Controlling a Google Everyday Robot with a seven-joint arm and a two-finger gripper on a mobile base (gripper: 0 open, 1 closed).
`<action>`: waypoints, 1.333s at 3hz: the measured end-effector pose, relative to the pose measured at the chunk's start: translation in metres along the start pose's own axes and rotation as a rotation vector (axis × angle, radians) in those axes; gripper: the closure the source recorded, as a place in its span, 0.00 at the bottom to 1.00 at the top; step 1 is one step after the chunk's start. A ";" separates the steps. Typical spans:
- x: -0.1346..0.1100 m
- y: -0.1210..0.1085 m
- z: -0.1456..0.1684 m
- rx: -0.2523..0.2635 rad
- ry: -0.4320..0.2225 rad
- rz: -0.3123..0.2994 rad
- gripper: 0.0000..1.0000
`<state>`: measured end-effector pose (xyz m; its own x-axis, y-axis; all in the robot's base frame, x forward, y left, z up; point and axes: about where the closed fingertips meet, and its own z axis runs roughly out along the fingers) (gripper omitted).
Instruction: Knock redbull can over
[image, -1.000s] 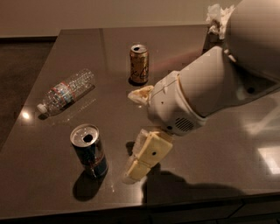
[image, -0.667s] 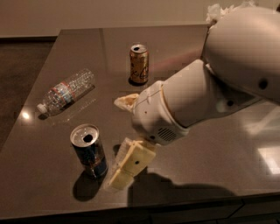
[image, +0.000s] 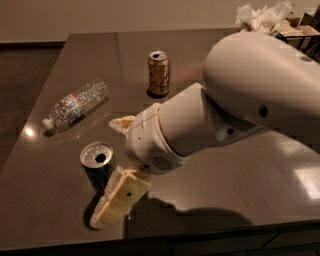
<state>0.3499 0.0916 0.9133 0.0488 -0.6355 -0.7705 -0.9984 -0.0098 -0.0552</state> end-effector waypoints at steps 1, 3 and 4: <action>-0.005 0.001 0.009 -0.019 -0.015 0.014 0.16; -0.010 0.000 0.009 -0.062 -0.029 0.052 0.61; -0.004 -0.011 -0.011 -0.073 0.029 0.074 0.85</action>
Offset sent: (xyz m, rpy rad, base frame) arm 0.0025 0.0169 -0.0037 0.0398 0.0950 0.0068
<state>0.3608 0.0857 0.9239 -0.0249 -0.6590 -0.7518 -0.9987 -0.0172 0.0482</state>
